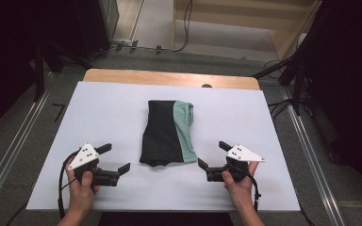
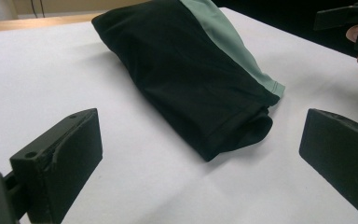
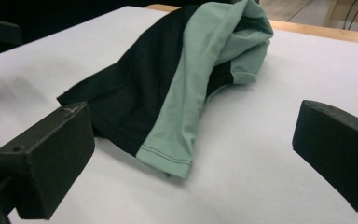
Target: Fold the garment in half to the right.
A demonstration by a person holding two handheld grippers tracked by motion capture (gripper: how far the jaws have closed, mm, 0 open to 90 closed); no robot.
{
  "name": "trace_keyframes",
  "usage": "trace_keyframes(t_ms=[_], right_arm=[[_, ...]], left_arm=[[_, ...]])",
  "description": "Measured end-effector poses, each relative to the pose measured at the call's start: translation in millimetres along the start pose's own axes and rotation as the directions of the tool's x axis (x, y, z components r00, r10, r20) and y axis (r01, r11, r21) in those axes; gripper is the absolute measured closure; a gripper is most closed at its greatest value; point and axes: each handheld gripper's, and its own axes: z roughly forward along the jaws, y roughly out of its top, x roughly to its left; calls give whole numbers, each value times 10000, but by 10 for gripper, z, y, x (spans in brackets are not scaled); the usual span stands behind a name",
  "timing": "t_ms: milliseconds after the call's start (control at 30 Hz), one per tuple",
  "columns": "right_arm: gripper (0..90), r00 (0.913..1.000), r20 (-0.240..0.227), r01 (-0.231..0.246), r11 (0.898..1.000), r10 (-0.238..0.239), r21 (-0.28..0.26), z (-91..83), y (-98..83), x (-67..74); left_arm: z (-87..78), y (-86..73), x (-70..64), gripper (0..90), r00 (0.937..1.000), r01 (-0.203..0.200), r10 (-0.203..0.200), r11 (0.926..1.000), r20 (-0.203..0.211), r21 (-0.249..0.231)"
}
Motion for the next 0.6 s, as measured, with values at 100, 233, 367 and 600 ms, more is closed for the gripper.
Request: trace_keyframes(t_ms=[100, 233, 367, 600], right_arm=[[0, 10000, 66, 20, 10000, -20, 6, -37, -25, -30], [0, 9999, 102, 24, 10000, -24, -25, -90, -49, -72], [0, 9999, 130, 49, 9998, -47, -172, -161, -71, -117], [0, 9993, 367, -36, 9996, 46, -267, -305, -135, -220]], left_arm=[[-43, -8, 25, 0, 10000, 45, -46, 10000, -58, -71], [-99, -20, 58, 0, 9998, 110, -112, 9999, -172, -130], [-164, -32, 88, 0, 9996, 105, -111, 9997, -257, -218], [-300, -76, 167, 0, 9988, 176, -192, 9992, -446, -351]])
